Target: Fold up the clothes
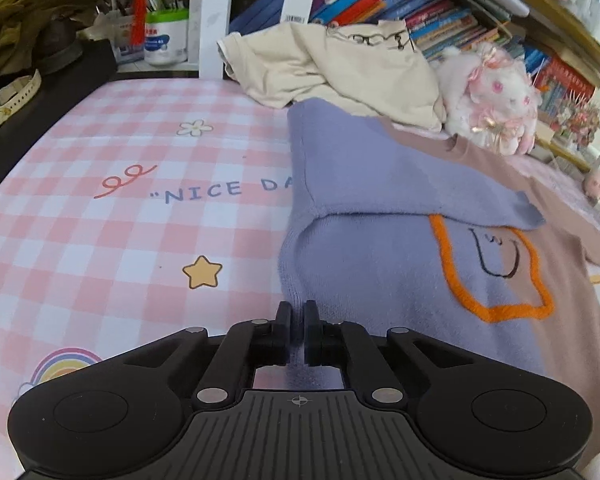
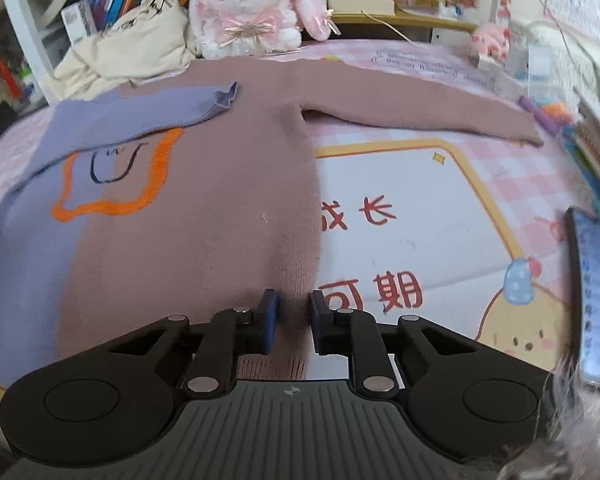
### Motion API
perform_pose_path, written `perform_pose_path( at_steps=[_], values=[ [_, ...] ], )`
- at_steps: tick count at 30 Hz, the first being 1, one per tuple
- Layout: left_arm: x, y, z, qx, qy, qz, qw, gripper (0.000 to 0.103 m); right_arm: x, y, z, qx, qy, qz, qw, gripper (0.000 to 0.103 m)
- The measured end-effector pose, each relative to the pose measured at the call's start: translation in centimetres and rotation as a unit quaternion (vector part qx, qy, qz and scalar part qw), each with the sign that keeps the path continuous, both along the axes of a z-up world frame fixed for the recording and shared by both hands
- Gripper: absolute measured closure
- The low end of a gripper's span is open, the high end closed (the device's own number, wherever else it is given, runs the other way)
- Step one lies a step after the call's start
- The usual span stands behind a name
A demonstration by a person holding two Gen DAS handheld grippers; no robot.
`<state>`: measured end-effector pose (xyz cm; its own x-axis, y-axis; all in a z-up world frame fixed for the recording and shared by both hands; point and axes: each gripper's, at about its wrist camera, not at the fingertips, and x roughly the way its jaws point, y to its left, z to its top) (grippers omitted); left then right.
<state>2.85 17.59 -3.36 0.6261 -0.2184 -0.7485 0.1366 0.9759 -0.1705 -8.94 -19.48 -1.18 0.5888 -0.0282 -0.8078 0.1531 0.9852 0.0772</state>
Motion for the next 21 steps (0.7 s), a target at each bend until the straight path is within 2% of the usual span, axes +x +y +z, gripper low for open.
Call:
perform_pose_path(
  at_steps=[10, 21],
  values=[
    [0.8, 3.6, -0.5, -0.021, 0.010, 0.038, 0.9990, 0.098, 1.1, 2.7, -0.1, -0.014, -0.001, 0.046, 0.999, 0.090],
    [0.9, 4.1, -0.6, -0.012, 0.000, 0.028, 0.9995, 0.098, 0.8, 4.0, -0.3, -0.023, -0.002, 0.069, 0.997, 0.090]
  ],
)
